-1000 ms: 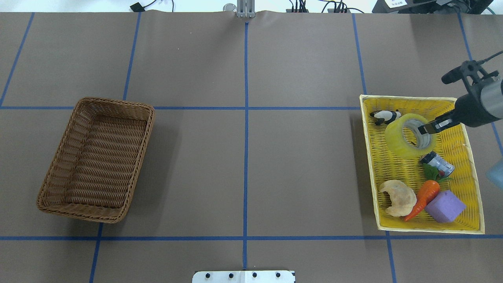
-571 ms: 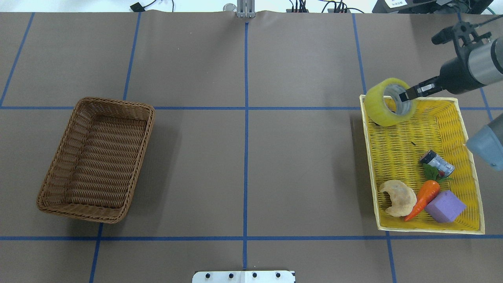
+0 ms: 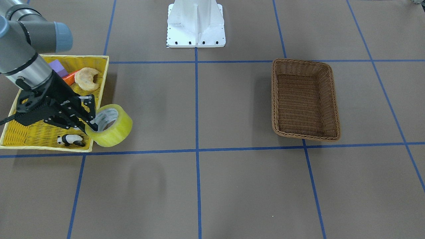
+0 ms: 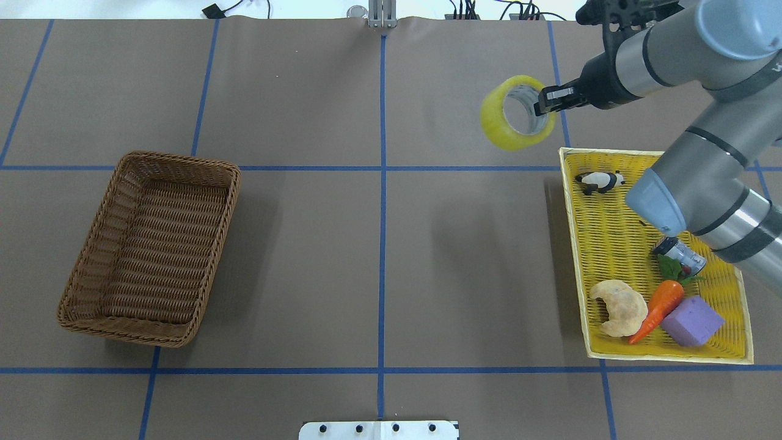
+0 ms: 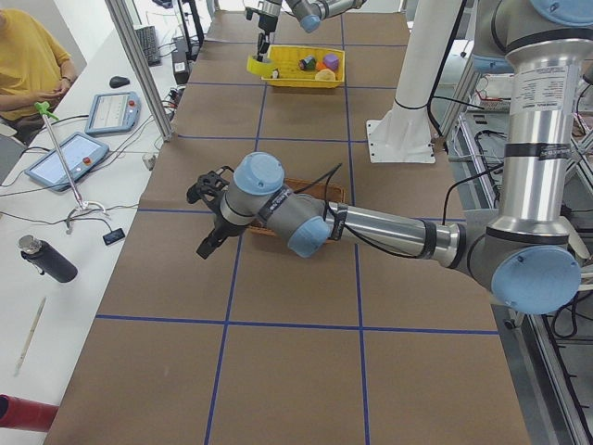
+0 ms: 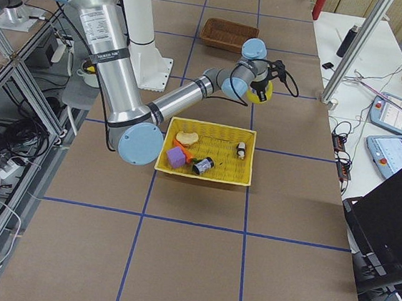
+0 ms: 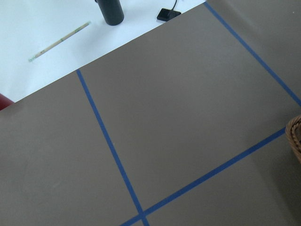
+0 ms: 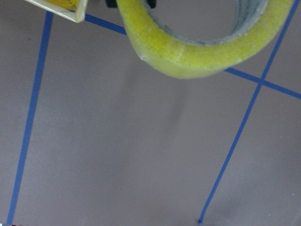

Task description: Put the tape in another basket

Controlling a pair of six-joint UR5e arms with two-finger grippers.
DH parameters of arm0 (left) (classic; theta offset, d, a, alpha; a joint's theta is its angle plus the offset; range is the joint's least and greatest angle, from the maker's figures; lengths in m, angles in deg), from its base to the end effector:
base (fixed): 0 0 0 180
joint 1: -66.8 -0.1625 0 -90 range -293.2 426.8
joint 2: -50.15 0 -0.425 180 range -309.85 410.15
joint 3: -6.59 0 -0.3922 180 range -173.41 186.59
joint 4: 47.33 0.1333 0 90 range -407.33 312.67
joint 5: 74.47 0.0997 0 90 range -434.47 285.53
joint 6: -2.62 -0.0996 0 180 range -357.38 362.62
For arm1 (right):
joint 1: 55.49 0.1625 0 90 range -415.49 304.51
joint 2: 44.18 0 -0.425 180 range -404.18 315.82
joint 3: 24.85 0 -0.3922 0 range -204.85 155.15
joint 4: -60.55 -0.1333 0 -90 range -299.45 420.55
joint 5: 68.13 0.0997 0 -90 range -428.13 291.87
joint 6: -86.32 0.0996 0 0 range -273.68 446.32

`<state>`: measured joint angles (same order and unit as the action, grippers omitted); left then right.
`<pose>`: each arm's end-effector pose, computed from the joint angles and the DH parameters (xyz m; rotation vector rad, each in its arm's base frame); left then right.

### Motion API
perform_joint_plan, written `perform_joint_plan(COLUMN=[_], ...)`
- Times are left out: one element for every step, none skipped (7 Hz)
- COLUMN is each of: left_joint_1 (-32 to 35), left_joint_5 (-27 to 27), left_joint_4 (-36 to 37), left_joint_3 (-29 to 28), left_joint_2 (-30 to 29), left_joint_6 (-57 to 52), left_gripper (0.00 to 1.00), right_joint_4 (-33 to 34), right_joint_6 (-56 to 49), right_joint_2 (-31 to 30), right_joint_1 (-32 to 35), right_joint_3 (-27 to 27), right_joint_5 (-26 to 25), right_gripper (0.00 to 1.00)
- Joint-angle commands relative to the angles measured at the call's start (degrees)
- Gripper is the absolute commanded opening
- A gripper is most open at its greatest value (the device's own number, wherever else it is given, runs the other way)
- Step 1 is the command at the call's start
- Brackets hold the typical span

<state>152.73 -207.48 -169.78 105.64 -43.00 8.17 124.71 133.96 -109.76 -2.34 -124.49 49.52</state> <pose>-0.0277 -0.5321 0.4857 0.6789 0.7708 0.2687 -0.3063 -0.5539 0.2878 0.4629 -1.0098 -0.0836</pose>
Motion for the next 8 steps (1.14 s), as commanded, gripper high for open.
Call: perform_joint_plan(left_joint_1=[-8.36,-10.76,-13.65,-16.99,-20.59,-25.76,-30.16,-32.38], left_joint_5=[0.47,0.47,0.47,0.9,5.52,8.87,8.99,9.43], left_joint_4=[-9.14,-12.86,-15.24,-19.7,-24.19,-28.67,-31.84,-33.09], left_joint_3=[-3.76,-4.48,-3.96,-3.96,-3.78,-3.87,-3.95,-4.13], left_joint_2=[-9.11,-12.28,-15.1,-17.13,-18.02,-18.9,-20.91,-22.23], left_joint_6=[21.15,29.44,36.75,44.3,49.42,52.96,53.6,53.61], left_gripper=[0.99,0.99,0.99,0.99,0.99,0.99,0.99,0.99], right_joint_4=[0.0,-1.31,-6.19,-11.29,-12.64,-12.83,-12.92,-13.01], right_joint_6=[4.63,6.65,8.15,10.25,11.32,11.42,11.42,11.42], right_joint_2=[5.71,7.82,8.54,9.5,11.16,12.05,13.02,13.81], right_joint_1=[-4.35,-5.58,-6.73,-7.96,-8.67,-8.85,-9.2,-9.37], right_joint_3=[3.3,5.58,8.47,11.63,12.97,12.89,12.89,12.63], right_joint_5=[-7.05,-9.18,-11.2,-13.31,-14.02,-14.03,-14.03,-13.94], right_gripper=[0.0,0.0,0.0,0.0,0.0,0.0,0.0,0.0])
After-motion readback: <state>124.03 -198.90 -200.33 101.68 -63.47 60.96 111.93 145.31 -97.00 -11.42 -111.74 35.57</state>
